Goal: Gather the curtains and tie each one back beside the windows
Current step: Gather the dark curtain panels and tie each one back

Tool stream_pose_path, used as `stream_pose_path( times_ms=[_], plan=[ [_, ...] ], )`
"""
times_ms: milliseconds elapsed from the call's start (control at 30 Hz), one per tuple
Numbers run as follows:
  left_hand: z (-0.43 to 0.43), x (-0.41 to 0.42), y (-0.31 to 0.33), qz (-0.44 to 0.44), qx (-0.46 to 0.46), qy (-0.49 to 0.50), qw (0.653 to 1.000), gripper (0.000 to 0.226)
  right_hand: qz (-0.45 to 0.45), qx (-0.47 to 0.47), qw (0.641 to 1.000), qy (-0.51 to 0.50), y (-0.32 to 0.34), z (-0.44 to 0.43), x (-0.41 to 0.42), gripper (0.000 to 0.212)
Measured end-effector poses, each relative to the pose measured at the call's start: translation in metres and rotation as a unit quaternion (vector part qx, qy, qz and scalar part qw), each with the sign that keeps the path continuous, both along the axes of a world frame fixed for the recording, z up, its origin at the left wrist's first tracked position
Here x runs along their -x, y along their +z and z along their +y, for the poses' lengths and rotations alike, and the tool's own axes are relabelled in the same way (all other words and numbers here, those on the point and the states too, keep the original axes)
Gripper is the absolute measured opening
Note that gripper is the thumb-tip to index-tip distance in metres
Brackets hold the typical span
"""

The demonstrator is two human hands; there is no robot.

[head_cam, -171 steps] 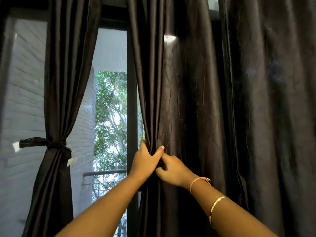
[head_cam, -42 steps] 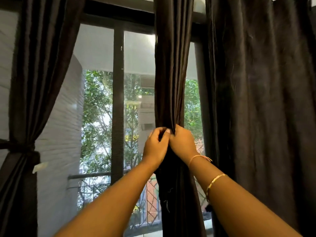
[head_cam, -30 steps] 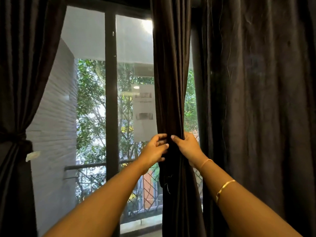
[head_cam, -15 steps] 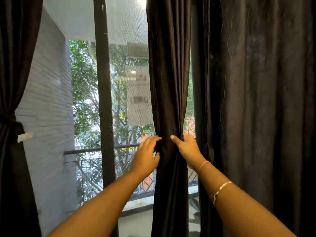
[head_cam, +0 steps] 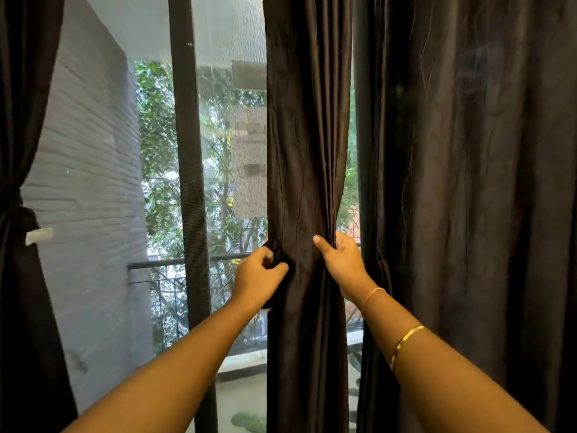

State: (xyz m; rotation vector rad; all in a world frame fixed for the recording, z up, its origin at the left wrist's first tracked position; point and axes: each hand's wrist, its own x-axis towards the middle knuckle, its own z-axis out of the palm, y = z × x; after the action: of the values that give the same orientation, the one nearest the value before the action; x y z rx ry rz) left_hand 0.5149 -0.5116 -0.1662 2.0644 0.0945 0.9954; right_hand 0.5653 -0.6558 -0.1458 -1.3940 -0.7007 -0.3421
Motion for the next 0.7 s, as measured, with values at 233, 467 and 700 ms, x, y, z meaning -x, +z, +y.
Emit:
stream_pose_path(
  times_ms=[233, 467, 700],
  plan=[
    [-0.024, -0.007, 0.006, 0.038, 0.075, -0.193, 0.978, 0.072, 0.020, -0.023, 0.996, 0.081, 0.002, 0.004, 0.010, 0.018],
    [-0.032, -0.010, 0.005, 0.014, 0.067, -0.179, 0.981, 0.100, 0.040, 0.007, 0.987, 0.158, 0.004, 0.009, 0.006, 0.020],
    [-0.021, -0.007, 0.003, -0.030, 0.078, -0.159, 0.984, 0.070, 0.055, 0.048, 0.973, 0.218, 0.006, 0.011, 0.001, 0.022]
  ],
)
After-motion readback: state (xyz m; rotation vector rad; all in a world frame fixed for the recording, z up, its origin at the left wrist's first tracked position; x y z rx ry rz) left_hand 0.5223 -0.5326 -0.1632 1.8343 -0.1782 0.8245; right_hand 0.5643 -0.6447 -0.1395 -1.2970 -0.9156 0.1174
